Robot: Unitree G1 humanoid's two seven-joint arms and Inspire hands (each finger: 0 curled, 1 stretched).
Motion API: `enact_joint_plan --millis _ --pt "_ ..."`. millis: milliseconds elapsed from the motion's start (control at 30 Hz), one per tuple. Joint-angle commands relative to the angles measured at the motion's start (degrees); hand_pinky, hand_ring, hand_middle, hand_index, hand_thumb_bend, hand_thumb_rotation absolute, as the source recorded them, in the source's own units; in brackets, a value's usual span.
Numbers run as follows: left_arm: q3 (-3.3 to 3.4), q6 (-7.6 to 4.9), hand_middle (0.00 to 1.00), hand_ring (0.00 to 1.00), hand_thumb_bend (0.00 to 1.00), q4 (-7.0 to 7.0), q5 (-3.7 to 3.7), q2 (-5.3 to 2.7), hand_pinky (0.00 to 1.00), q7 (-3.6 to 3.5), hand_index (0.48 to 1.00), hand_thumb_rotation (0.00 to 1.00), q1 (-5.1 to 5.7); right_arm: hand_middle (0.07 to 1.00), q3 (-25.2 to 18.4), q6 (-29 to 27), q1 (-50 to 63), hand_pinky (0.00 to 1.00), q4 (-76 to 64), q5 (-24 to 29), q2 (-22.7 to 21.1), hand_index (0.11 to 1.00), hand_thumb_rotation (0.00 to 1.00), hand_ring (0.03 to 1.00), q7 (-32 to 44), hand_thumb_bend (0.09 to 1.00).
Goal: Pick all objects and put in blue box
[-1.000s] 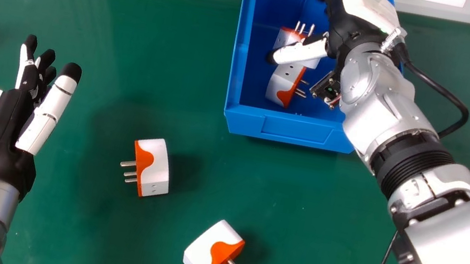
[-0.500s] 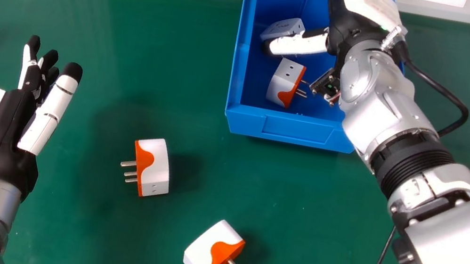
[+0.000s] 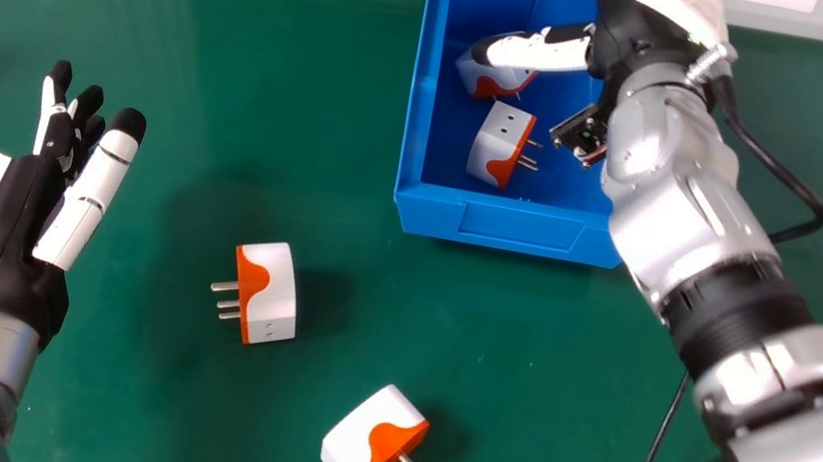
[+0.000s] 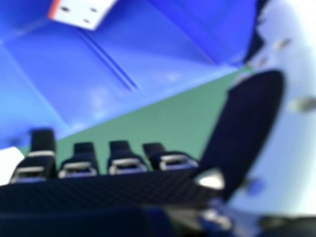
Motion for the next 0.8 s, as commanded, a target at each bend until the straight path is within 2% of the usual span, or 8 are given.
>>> enact_joint_plan --millis 0,200,333,400,600,767 --pt "0.0 -0.9 1.0 1.0 0.51 -0.56 -0.16 -0.38 1.0 0.2 1.0 0.77 -0.49 1.0 -0.15 1.14 5.35 0.92 -11.98 -2.76 -2.82 1.0 0.35 1.0 -0.49 0.607" --pt "0.25 -0.68 1.0 1.0 0.51 -0.29 -0.62 -0.47 1.0 0.21 1.0 0.77 -0.9 1.0 -0.26 2.88 17.74 0.93 -32.2 -7.74 -5.79 1.0 0.3 1.0 0.26 0.548" --pt "0.29 -1.18 1.0 1.0 0.51 0.2 -0.7 -0.56 1.0 0.05 1.0 0.76 -1.13 1.0 -0.7 1.27 29.96 0.95 -49.06 -11.23 -7.96 1.0 0.3 1.0 0.48 0.524" --pt "0.33 -1.4 1.0 1.0 0.51 0.65 -0.75 -0.55 1.0 -0.06 1.0 0.76 -1.32 1.0 -0.91 0.48 33.2 0.95 -53.02 -12.0 -8.36 1.0 0.29 1.0 0.92 0.517" --pt "0.43 -2.13 1.0 1.0 0.53 0.75 -0.54 -0.51 1.0 -0.08 1.0 0.76 -1.0 1.0 -2.67 -5.35 45.99 0.94 -64.65 -12.3 -11.13 1.0 0.28 1.0 2.59 0.492" --pt "0.65 -3.27 1.0 1.0 0.54 1.65 -0.36 -0.44 1.0 -0.05 1.0 0.76 -0.51 1.0 -4.03 -12.94 56.53 0.92 -70.08 -11.48 -13.85 1.0 0.29 1.0 2.96 0.497"
